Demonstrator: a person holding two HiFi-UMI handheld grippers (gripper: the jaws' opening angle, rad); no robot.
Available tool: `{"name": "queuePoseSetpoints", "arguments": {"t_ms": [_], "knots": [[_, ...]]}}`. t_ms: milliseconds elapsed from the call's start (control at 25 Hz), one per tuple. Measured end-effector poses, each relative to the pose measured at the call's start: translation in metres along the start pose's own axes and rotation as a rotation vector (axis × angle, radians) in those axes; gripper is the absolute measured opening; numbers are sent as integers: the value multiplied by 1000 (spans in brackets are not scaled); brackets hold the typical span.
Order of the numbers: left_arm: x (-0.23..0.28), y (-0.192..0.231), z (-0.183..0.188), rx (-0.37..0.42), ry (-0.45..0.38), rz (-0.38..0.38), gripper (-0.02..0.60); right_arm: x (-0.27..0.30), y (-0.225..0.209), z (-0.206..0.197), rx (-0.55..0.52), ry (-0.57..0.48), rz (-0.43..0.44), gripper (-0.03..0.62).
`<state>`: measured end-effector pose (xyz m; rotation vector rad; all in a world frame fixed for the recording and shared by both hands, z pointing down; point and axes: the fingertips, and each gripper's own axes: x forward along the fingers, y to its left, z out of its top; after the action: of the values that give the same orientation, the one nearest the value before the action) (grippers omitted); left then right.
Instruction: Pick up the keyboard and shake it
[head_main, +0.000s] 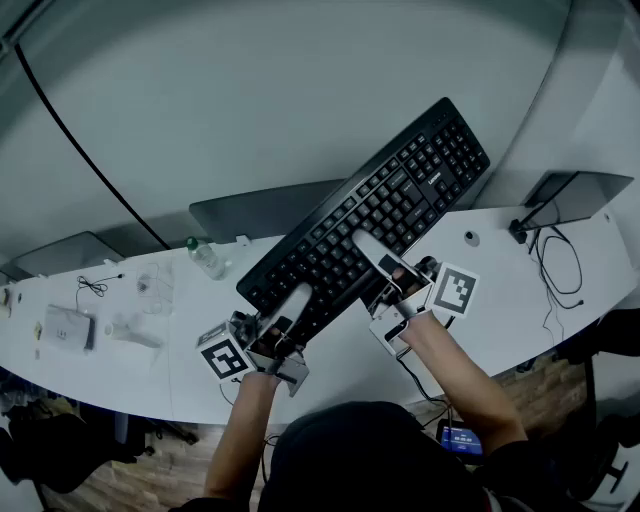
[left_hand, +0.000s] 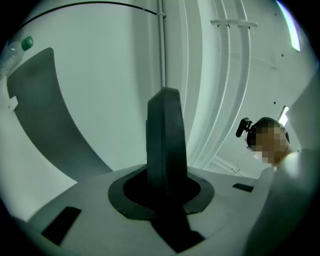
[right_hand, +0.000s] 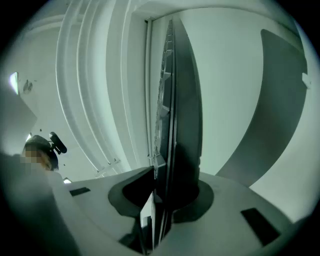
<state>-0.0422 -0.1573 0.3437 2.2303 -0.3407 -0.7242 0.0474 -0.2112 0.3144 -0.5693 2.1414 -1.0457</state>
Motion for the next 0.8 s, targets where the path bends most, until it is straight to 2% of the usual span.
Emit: {"name": "queuePoseSetpoints", "arguments": {"t_ms": [800], "knots": [[1,-5,3,-3,-10,-10,95,-1,1,0,15,-12,-3,103]]}}
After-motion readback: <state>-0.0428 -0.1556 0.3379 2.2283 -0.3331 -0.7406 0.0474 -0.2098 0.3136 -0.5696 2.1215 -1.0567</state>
